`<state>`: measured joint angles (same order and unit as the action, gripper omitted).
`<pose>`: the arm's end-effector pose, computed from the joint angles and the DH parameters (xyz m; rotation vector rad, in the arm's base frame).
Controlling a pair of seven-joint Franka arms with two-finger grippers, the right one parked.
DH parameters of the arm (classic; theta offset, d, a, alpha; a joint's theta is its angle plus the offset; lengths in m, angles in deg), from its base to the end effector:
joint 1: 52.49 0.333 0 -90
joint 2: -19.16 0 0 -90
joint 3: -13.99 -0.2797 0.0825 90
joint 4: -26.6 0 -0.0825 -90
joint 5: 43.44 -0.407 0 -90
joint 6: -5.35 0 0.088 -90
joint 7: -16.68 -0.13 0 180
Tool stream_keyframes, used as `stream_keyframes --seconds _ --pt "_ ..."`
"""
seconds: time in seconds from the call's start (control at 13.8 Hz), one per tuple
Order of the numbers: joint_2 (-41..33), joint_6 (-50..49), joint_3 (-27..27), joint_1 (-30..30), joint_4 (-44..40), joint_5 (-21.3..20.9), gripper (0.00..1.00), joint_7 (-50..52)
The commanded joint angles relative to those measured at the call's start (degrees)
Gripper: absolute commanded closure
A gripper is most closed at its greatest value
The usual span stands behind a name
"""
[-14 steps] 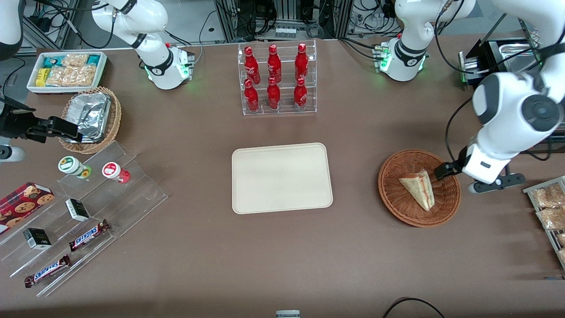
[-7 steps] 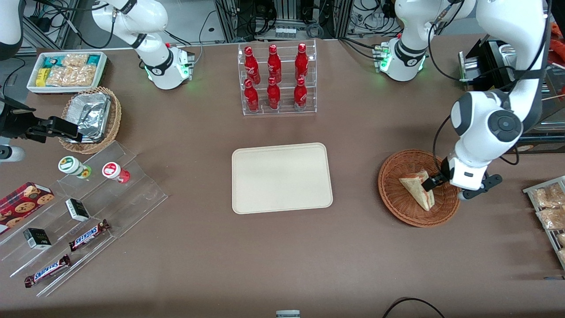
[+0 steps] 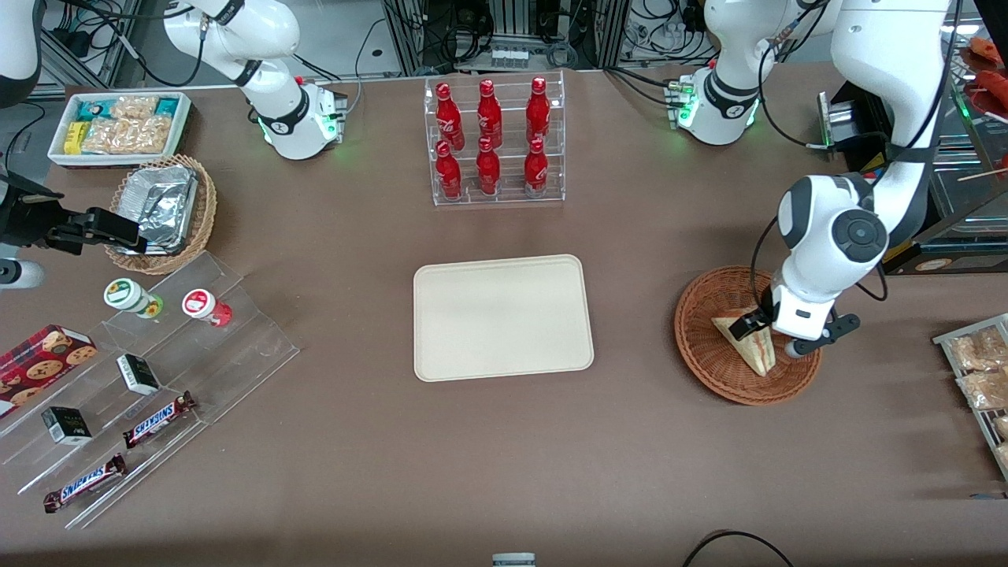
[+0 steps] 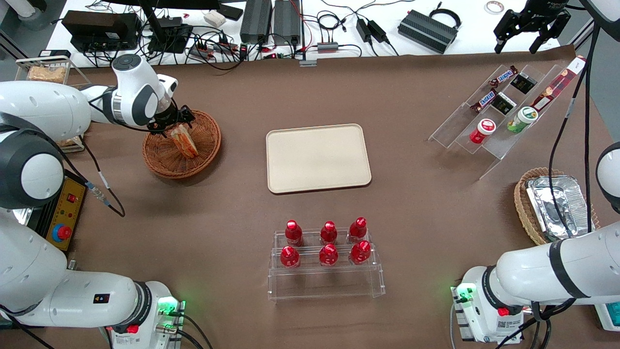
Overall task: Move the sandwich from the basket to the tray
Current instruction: 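Close the left gripper on the wrapped sandwich and lift it, then carry the sandwich with the left gripper over the cream tray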
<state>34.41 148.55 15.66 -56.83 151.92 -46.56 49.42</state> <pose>0.5661 -0.0597 0.1934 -3.0609 -0.6602 -0.0817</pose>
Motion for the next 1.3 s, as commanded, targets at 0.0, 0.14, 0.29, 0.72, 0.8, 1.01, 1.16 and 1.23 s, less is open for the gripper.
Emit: stream_keyframes --seconds 0.0,0.14,0.29,0.72,0.8,1.01,1.16,1.23 --pt "1.0 1.3 -0.3 -0.6 0.3 -0.7 0.11 1.4" --pt "1.2 1.2 -0.4 -0.6 0.4 -0.9 0.57 1.3" --pt "1.2 1.1 -0.4 -0.6 0.4 -1.7 0.95 1.3" --pt "-3.0 -6.2 0.1 -0.9 -3.6 -5.8 1.00 0.7" --pt "-3.1 -10.3 0.6 -2.5 -6.5 -5.8 1.00 0.7" --pt "-2.7 -19.9 0.7 -8.5 -14.4 -6.3 1.00 1.1" --pt "-1.6 -25.1 0.8 -12.5 -19.4 -6.1 1.00 1.4" --pt "-0.8 -27.1 0.8 -14.8 -22.1 -5.5 1.00 1.7"
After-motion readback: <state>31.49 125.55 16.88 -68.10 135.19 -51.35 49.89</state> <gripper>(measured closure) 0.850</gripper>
